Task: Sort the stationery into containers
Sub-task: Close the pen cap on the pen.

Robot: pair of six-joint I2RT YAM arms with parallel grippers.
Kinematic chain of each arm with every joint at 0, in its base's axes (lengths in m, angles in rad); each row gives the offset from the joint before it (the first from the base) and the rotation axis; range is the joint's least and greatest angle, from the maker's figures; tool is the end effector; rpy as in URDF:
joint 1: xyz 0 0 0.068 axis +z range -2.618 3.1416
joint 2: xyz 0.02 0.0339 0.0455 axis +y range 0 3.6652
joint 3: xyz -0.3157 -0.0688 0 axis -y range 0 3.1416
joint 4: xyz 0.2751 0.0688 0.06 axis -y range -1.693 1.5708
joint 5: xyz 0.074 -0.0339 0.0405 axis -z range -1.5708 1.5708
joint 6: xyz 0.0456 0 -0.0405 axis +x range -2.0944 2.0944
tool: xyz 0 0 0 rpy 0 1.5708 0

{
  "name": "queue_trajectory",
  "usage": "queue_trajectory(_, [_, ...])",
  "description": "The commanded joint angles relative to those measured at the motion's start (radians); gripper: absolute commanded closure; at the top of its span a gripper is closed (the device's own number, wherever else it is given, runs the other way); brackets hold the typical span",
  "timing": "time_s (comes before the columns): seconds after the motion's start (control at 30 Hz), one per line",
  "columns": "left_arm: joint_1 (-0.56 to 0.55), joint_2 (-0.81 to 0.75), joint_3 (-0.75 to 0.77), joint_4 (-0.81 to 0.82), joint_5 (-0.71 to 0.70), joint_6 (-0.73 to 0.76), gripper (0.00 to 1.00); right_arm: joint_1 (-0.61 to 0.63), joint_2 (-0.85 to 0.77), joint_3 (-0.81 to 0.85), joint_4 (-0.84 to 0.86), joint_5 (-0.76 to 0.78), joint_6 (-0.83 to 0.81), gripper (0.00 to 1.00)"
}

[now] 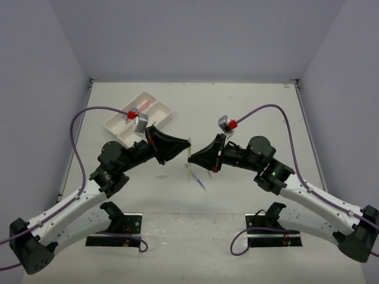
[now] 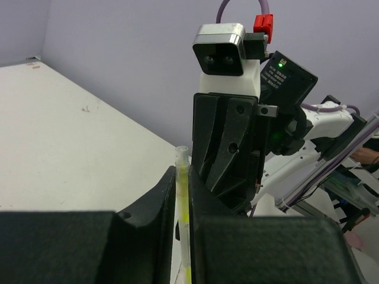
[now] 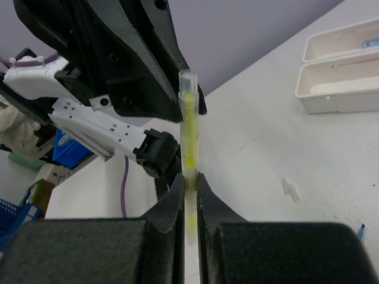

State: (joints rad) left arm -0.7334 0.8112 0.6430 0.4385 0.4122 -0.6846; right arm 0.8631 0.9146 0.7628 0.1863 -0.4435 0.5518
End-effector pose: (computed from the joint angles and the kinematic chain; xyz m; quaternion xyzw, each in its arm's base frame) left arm 0.1330 -0.1444 0.3864 0.1773 0.5884 -0.6013 0.5107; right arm 0.1304 0.1826 0.3853 -0.2613 0.6451 0.5721 0.4339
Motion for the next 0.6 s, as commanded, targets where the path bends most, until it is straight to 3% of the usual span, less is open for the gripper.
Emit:
queue_trajectory(0.0, [0.002,-0.012,0.012,-0.054,0.006,0.034,0.77,0.001,0.002,0.103,0.030,-0.047,-0.091,1.00])
queue_trajectory(0.2, [0.003,-0.007,0.082,-0.106,-0.032,0.066,0.77,0.002,0.014,0.107,-0.004,-0.098,-0.112,1.00])
queue_trajectory(0.53, [0.002,0.046,0.087,-0.048,0.082,0.030,0.76,0.002,0.020,0.132,-0.023,-0.081,-0.120,1.00])
queue_trajectory(0.57, [0.003,0.045,0.081,-0.046,0.088,0.029,0.80,0.001,0.021,0.135,-0.025,-0.076,-0.121,1.00])
